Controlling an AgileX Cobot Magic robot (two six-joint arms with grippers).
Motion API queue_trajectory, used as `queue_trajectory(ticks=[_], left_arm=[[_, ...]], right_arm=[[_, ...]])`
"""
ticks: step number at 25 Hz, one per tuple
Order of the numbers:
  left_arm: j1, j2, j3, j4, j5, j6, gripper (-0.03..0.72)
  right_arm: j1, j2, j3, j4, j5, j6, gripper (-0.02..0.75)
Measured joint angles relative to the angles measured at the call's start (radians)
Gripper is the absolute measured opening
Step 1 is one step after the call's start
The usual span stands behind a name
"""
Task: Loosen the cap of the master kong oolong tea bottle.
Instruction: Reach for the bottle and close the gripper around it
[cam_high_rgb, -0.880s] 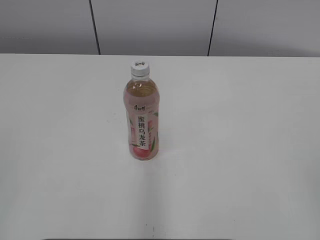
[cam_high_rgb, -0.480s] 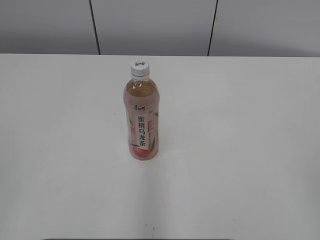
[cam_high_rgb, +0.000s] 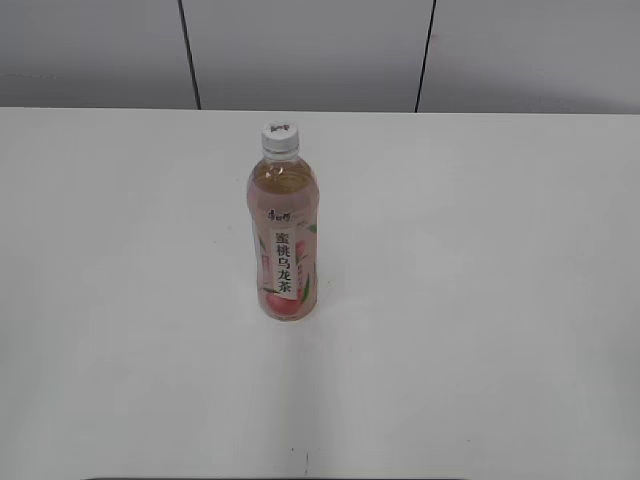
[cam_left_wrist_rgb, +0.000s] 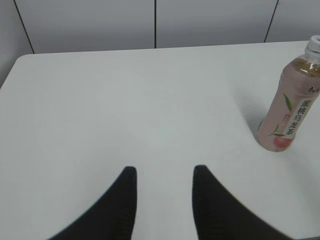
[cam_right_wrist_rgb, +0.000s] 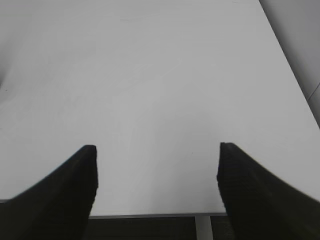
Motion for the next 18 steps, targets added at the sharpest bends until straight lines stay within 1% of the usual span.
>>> queue_trajectory(ticks=[18], left_arm=[[0.000, 0.000, 0.000, 0.000, -0.003, 0.000, 0.246]], right_arm=[[0.000, 0.000, 0.000, 0.003, 0.000, 0.000, 0.566]])
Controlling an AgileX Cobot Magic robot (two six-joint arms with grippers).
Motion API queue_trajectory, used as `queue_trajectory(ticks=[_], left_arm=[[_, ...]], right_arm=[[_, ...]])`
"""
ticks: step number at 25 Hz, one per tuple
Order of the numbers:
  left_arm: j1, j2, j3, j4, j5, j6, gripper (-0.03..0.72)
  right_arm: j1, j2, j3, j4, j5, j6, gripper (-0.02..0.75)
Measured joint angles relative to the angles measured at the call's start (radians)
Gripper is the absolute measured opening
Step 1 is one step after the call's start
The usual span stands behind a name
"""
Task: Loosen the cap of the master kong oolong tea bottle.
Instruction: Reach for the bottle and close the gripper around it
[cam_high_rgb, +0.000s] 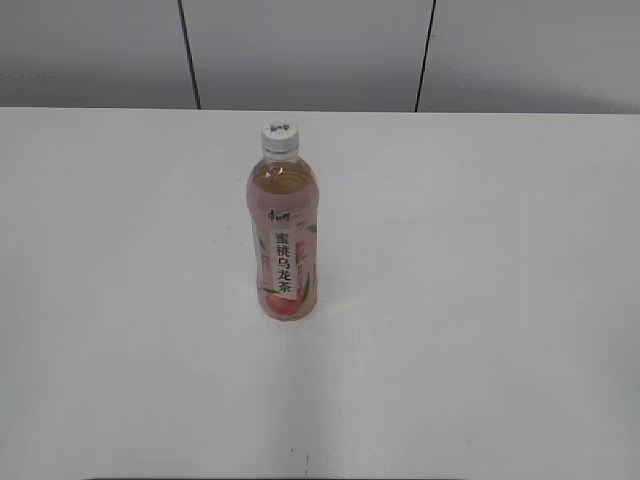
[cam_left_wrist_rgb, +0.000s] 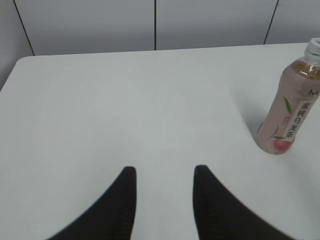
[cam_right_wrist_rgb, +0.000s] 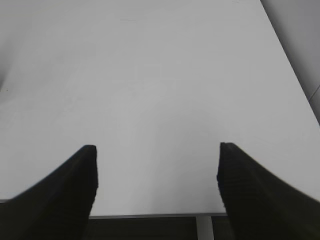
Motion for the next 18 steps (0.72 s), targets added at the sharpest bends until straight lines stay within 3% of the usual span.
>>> queue_trajectory(ticks=[3, 8, 18], left_arm=[[0.000, 0.000, -0.016, 0.001, -0.058, 0.000, 0.247], [0.000, 0.020, 0.003, -0.040, -0.390, 0.000, 0.247], [0.000, 0.450, 0.069, -0.167, -0.828, 0.000, 0.247]], right_arm=[[0.000, 0.000, 0.000, 0.001, 0.000, 0.000, 0.566], [0.000, 0.000, 0.000, 0.001, 0.000, 0.000, 0.566], [0.000, 0.000, 0.000, 0.004, 0.000, 0.000, 0.566]])
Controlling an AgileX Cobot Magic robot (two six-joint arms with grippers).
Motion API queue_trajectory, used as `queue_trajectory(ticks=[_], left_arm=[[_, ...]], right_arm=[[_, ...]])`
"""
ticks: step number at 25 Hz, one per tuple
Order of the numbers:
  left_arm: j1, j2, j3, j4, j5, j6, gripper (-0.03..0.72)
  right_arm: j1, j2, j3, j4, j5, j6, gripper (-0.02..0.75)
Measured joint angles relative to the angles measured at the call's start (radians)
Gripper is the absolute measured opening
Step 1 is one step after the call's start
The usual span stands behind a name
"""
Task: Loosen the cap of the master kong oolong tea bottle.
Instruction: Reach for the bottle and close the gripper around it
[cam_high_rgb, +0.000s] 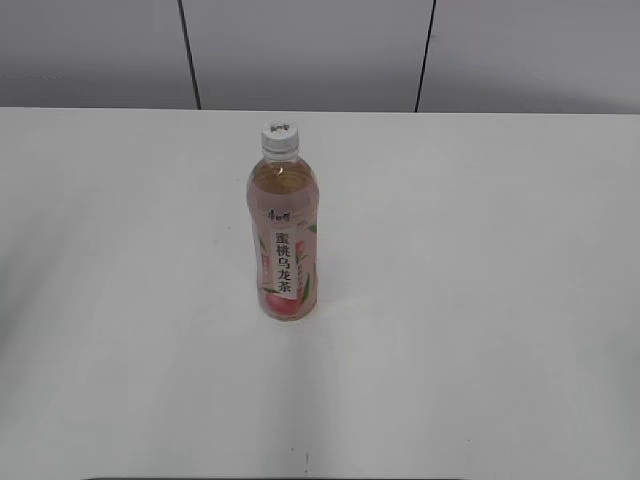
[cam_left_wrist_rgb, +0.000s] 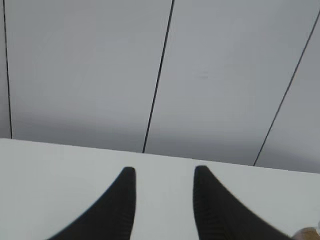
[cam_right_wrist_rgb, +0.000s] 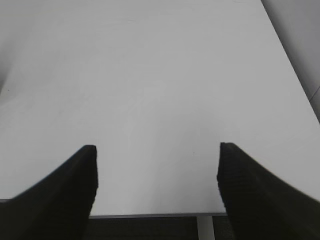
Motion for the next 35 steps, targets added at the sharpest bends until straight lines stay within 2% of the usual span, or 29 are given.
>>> queue_trajectory(ticks=[3, 8, 15, 23, 29, 35], left_arm=[[0.000, 0.171, 0.000, -0.022, -0.096, 0.000, 0.247], [0.000, 0.437, 0.002, 0.012, -0.290, 0.000, 0.247], [0.000, 0.619, 0.006, 0.082, -0.536, 0.000, 0.247], [-0.003, 0.813, 0.033, 0.098, -0.670, -0.020, 0.247], [-0.074, 0.954, 0.106, 0.140, -0.913, -0.035, 0.247], [-0.156, 1.093, 0.132, 0.310, -1.067, -0.042, 0.250]], right_arm=[[0.000, 0.000, 0.000, 0.001, 0.000, 0.000, 0.566], [0.000, 0.000, 0.000, 0.003, 0.000, 0.000, 0.566], [0.000, 0.000, 0.000, 0.004, 0.000, 0.000, 0.566], [0.000, 0.000, 0.000, 0.004, 0.000, 0.000, 0.566], [0.000, 0.000, 0.000, 0.005, 0.000, 0.000, 0.566], [0.000, 0.000, 0.000, 0.006, 0.000, 0.000, 0.566]])
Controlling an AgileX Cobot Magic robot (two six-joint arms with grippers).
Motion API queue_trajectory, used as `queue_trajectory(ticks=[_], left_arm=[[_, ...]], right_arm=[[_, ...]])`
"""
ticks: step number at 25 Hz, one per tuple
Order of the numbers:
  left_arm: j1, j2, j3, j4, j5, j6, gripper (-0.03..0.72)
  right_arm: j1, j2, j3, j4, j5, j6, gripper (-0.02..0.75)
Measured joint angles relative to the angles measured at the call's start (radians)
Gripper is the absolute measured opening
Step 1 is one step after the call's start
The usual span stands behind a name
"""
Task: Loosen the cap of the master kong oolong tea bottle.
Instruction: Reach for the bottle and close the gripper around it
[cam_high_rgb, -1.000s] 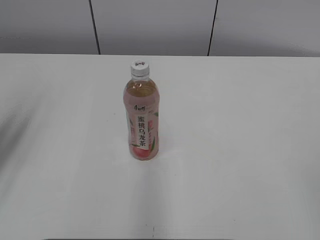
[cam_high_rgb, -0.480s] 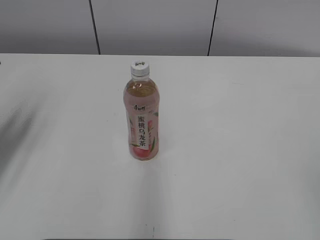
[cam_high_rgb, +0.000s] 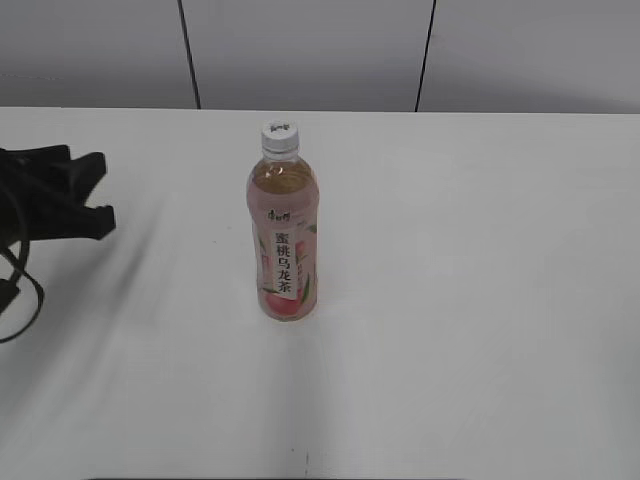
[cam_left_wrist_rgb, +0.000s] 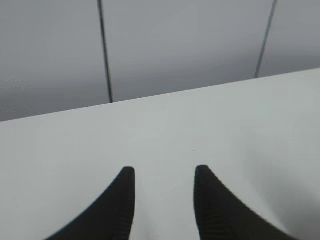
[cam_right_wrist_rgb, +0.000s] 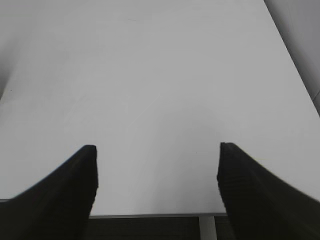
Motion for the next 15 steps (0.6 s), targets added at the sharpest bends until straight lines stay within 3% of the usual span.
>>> queue_trajectory(ticks=[2, 6, 11, 15], left_arm=[[-0.006, 0.043, 0.000, 0.090, -0.061, -0.003, 0.276], [-0.009, 0.145, 0.000, 0.274, -0.199, -0.018, 0.400], [-0.009, 0.255, 0.000, 0.327, -0.319, -0.117, 0.561], [-0.009, 0.319, -0.002, 0.383, -0.324, -0.140, 0.596]], right_arm=[[0.000, 0.000, 0.000, 0.002, 0.000, 0.000, 0.566], [0.000, 0.000, 0.000, 0.003, 0.000, 0.000, 0.566], [0.000, 0.000, 0.000, 0.006, 0.000, 0.000, 0.566], [0.000, 0.000, 0.000, 0.006, 0.000, 0.000, 0.566]])
